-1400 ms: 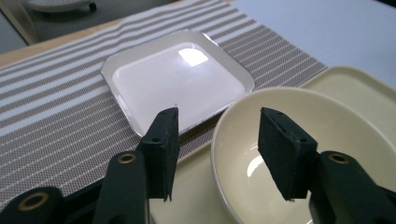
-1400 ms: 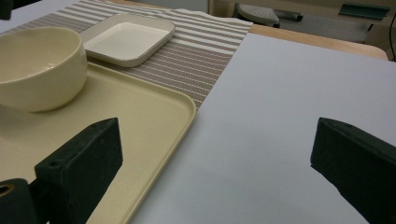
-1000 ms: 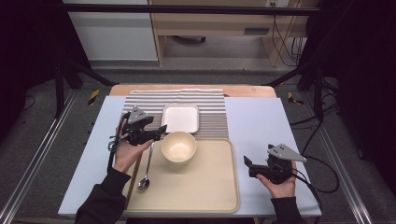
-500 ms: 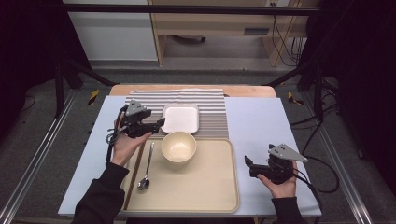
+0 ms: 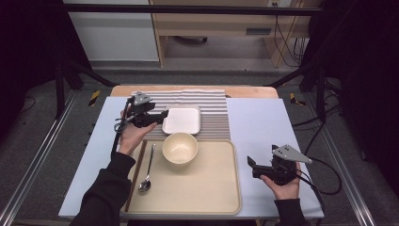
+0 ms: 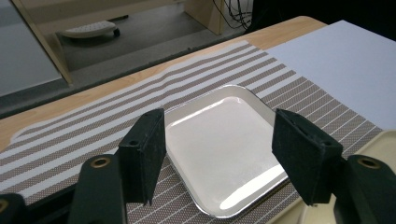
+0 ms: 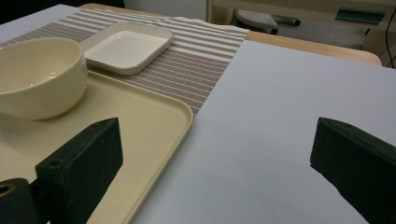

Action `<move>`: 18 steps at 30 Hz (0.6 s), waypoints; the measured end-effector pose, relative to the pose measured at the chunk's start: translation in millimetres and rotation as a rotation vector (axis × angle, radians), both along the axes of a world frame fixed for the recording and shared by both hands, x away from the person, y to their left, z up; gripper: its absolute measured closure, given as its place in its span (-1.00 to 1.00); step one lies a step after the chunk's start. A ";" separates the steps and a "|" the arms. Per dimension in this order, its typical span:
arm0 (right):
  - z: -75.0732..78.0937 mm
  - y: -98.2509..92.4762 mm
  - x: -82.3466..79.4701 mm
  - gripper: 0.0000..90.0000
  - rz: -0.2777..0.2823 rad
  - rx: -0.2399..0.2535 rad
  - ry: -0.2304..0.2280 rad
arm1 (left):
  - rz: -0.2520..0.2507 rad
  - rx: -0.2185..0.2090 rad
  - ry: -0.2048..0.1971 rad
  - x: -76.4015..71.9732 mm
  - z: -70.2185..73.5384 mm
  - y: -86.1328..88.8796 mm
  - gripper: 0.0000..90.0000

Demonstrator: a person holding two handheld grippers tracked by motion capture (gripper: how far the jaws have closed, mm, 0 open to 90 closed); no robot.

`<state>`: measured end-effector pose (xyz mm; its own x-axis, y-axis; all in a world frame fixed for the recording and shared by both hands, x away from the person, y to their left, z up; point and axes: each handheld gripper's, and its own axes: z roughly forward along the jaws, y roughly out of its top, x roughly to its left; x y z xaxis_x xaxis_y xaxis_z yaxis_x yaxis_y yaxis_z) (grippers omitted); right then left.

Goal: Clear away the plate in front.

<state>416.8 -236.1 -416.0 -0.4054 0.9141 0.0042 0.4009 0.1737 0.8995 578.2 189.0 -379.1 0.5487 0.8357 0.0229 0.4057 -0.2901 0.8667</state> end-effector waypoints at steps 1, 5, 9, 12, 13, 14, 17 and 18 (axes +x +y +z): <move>-0.3 0.1 0.3 -0.94 0.001 -0.002 0.001 | 0.004 0.003 0.005 2.6 -2.5 -0.2 -0.21; -1.4 1.1 0.8 -0.94 0.002 -0.008 0.007 | 0.011 0.010 0.022 11.8 -11.8 0.0 -0.19; -1.9 1.9 0.9 -0.94 0.001 -0.012 0.008 | 0.023 0.030 0.049 21.6 -23.8 -0.1 -0.17; -2.0 1.9 1.0 -0.94 0.001 -0.013 0.009 | 0.024 0.043 0.066 27.1 -31.6 -1.4 -0.15; -2.2 2.0 1.2 -0.94 0.002 -0.012 0.009 | 0.028 0.040 0.067 29.0 -34.1 -2.0 -0.13; -2.3 2.2 1.3 -0.94 0.003 -0.012 0.011 | 0.028 0.044 0.073 31.1 -36.4 -1.9 -0.11; -2.7 2.6 1.5 -0.94 0.004 -0.014 0.013 | 0.035 0.040 0.094 36.5 -44.3 -2.6 -0.05; -2.7 2.6 1.6 -0.94 0.004 -0.013 0.013 | 0.039 0.037 0.103 38.5 -47.7 -3.3 -0.03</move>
<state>418.4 -233.5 -418.7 -0.4091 0.9125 -0.0029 0.4116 0.1874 0.8919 616.7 185.7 -426.8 0.5165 0.8563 -0.0004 0.5037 -0.3034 0.8089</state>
